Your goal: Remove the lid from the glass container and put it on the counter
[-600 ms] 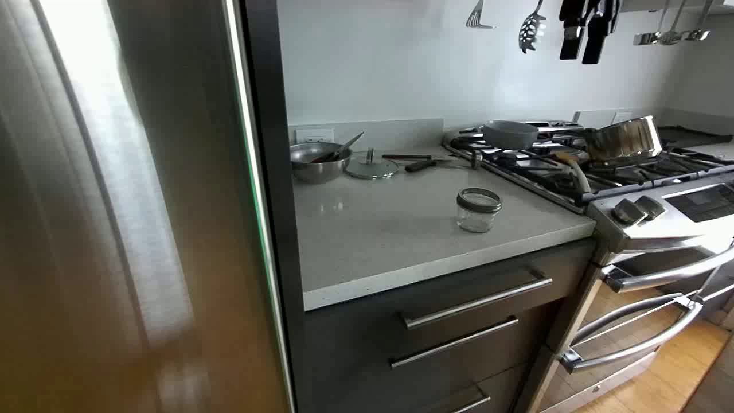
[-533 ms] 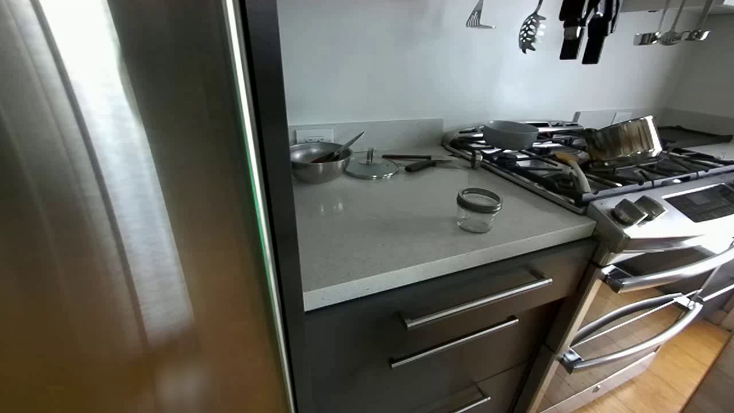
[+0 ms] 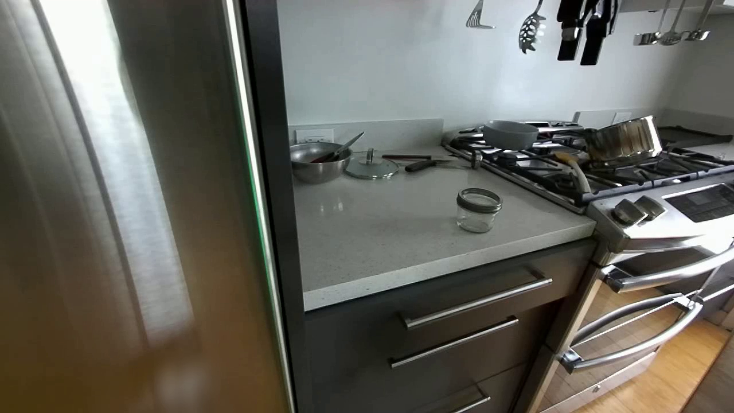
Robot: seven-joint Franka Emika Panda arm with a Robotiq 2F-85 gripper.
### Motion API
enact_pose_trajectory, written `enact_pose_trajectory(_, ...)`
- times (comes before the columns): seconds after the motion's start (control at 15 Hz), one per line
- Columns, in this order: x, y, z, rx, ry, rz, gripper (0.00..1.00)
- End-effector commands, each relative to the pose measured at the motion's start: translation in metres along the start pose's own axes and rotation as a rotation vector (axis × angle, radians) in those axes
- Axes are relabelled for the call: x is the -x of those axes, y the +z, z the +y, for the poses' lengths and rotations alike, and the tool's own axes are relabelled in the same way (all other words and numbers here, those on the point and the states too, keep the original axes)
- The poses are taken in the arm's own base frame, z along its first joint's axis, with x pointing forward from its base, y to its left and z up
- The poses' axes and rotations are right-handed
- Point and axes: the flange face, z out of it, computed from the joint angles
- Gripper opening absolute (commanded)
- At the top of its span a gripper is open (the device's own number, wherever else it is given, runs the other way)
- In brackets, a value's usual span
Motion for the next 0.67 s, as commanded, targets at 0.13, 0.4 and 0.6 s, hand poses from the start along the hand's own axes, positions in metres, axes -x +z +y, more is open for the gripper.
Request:
enact_pose_trajectory(0.13, -0.022, 0.041, 0.007, -0.038, 0.120, 0.014, 1.00)
enact_pose_trajectory(0.4, -0.045, 0.084, 0.012, -0.033, 0.151, 0.004, 1.00)
enact_pose_trajectory(0.6, -0.060, 0.119, 0.015, -0.031, 0.175, -0.002, 1.00)
